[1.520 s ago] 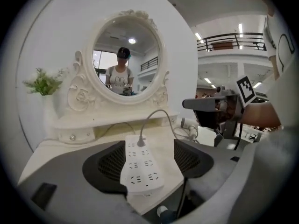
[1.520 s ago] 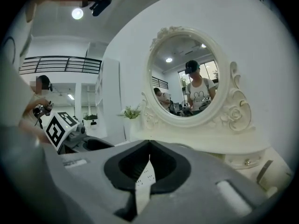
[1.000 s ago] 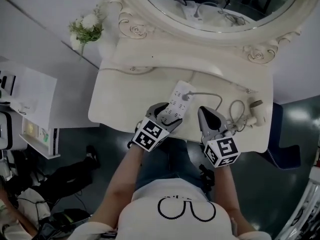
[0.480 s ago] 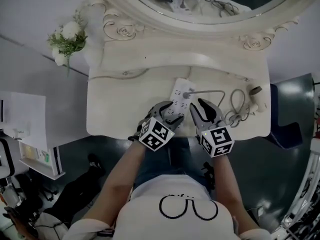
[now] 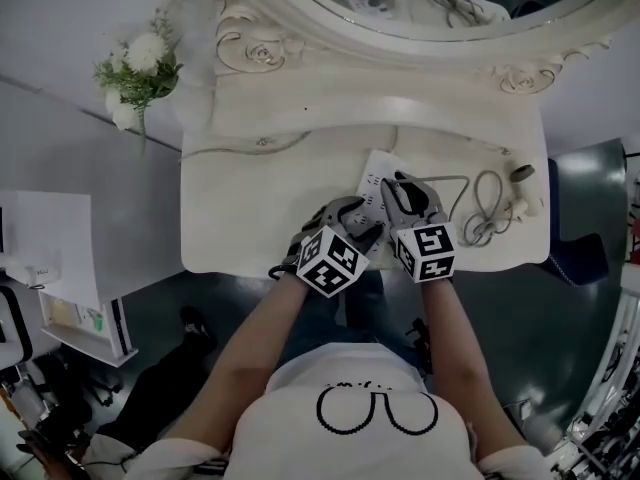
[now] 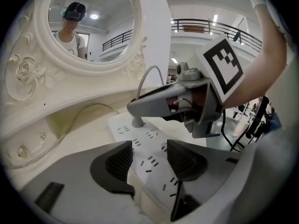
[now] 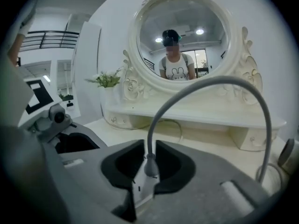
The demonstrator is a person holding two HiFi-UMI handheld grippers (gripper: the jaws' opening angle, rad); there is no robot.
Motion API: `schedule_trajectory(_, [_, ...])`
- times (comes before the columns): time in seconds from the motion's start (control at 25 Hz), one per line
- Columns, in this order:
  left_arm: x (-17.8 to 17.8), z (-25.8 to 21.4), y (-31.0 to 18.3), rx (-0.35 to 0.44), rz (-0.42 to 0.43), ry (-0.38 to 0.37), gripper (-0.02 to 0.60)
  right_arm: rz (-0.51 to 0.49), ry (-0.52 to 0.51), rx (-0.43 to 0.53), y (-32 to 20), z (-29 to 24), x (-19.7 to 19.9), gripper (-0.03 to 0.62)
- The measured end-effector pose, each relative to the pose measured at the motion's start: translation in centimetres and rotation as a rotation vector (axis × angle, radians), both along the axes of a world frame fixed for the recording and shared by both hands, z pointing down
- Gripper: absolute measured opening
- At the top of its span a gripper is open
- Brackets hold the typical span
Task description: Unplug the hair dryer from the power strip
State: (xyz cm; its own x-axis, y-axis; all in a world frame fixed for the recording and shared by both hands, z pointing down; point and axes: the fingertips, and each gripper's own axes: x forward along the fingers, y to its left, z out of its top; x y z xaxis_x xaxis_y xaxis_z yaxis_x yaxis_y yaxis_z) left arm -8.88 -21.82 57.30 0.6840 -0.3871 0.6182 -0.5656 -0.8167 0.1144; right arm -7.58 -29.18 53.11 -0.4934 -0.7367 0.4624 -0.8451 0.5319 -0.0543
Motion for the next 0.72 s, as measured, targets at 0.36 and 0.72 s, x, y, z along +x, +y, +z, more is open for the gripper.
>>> schedule_trajectory(0.36, [-0.3,0.2,-0.5,-0.036,-0.026,-0.076,0.183,0.032,0.026,-0.018,-0.2,0.1,0.1,0.032])
schedule_trajectory(0.72, [0.0,0.1,-0.5,-0.054,-0.012,-0.092,0.183,0.047,-0.012,-0.063,0.7,-0.4,1.3,0.021])
